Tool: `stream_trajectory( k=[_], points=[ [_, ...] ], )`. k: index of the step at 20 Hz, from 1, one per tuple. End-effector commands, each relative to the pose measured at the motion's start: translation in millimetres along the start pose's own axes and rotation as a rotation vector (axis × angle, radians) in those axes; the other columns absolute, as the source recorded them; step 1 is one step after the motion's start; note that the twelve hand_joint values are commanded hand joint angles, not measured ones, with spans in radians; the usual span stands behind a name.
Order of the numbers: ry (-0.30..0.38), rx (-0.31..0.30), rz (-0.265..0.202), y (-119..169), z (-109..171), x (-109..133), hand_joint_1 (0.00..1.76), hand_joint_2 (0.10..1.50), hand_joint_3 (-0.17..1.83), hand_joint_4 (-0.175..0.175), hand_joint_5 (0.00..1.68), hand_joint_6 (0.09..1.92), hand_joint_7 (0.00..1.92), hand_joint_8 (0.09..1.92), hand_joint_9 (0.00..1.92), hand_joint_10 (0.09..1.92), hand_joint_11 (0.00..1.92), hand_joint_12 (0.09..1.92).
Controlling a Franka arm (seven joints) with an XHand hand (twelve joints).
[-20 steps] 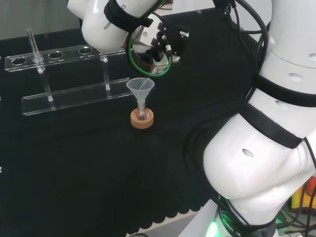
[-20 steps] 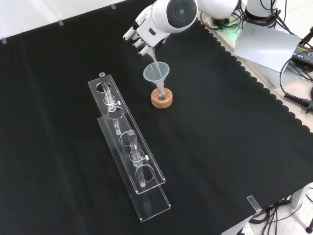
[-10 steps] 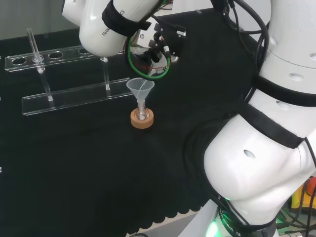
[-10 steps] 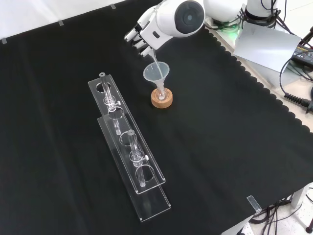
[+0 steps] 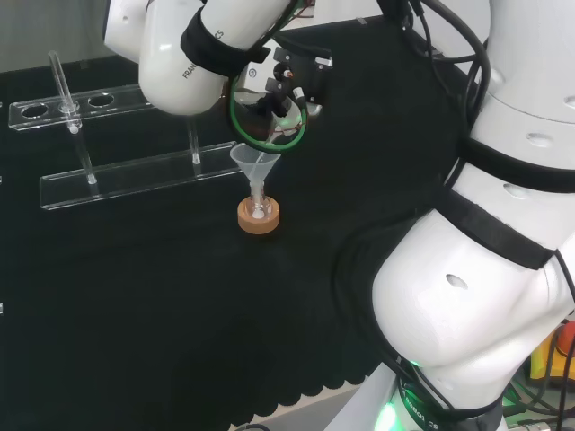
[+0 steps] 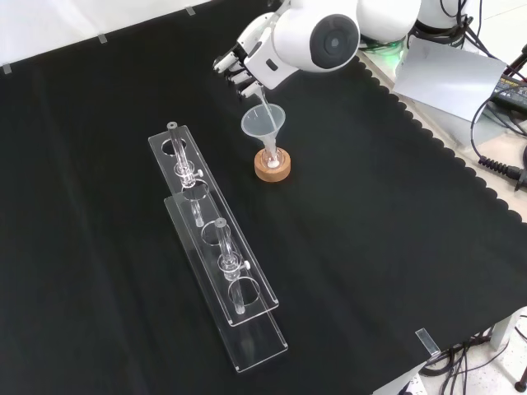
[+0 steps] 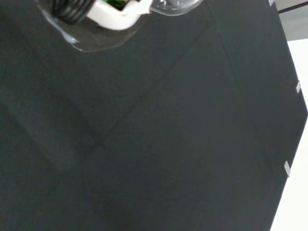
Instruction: Pour all the NaCl from the weighing funnel into the round-bottom flask.
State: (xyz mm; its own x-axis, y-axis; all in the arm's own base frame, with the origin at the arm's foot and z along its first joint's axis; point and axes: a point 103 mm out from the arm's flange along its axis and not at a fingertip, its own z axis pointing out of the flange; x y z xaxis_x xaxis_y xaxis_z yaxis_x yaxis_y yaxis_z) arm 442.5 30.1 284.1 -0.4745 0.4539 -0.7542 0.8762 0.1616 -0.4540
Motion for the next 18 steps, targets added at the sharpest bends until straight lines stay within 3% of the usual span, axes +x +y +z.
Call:
stream_trajectory(
  k=[1, 18],
  points=[
    [-0.045, -0.003, -0.006, 0, -6, 4, 1.06, 0.81, 0.54, 0.175, 1.07, 0.97, 1.01, 0.53, 1.19, 0.33, 0.68, 1.18],
    [-0.200, 0.002, -0.025, 4, -27, 13, 1.06, 0.81, 0.54, 0.175, 1.07, 0.98, 1.01, 0.53, 1.19, 0.33, 0.69, 1.18]
  ],
)
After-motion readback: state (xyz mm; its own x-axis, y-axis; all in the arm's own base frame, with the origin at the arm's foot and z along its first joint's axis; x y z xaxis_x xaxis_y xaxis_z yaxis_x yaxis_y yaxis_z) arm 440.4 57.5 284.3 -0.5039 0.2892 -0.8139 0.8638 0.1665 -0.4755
